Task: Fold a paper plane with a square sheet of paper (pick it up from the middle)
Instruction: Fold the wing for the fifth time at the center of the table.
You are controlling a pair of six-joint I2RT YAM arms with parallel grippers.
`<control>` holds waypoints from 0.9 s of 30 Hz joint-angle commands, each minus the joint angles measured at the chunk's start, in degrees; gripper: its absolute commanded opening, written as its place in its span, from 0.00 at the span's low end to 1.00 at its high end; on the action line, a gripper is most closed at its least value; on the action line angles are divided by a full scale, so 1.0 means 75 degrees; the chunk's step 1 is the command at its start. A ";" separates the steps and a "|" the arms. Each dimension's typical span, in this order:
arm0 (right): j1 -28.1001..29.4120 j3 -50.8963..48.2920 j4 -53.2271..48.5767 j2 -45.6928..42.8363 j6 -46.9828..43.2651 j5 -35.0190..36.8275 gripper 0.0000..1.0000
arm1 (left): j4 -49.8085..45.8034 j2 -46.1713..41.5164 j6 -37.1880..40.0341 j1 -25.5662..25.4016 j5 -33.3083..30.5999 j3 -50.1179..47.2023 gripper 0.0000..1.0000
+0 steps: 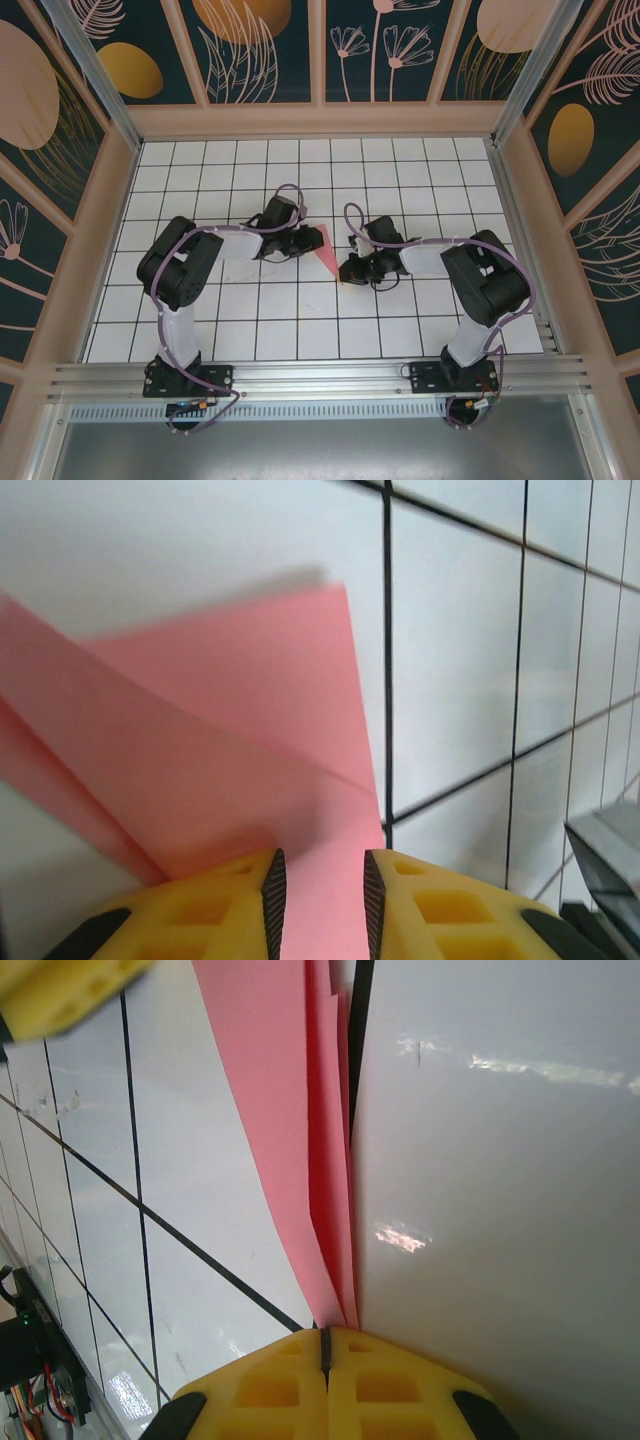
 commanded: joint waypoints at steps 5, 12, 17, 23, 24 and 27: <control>0.0050 -0.0388 -0.1125 0.0715 -0.0224 0.1242 0.02 | -0.0780 0.0640 0.0704 0.0602 -0.1082 0.0412 0.32; 0.0053 -0.0400 -0.1136 0.0725 -0.0224 0.1251 0.02 | -0.0888 0.0813 0.0955 0.0872 -0.1219 0.0635 0.32; 0.0051 -0.0413 -0.1130 0.0749 -0.0221 0.1277 0.02 | -0.0677 0.0790 0.0919 0.1069 -0.1338 0.0438 0.32; 0.0054 -0.0465 -0.1066 0.0751 -0.0192 0.1283 0.02 | -0.0624 0.0826 0.1089 0.1313 -0.1593 0.0396 0.32; 0.0054 -0.0470 -0.1054 0.0749 -0.0189 0.1287 0.02 | -0.0631 0.0821 0.1086 0.1383 -0.1597 0.0408 0.32; 0.0050 -0.0470 -0.1019 0.0744 -0.0165 0.1269 0.01 | -0.0629 0.0732 0.1049 0.1508 -0.1531 0.0563 0.32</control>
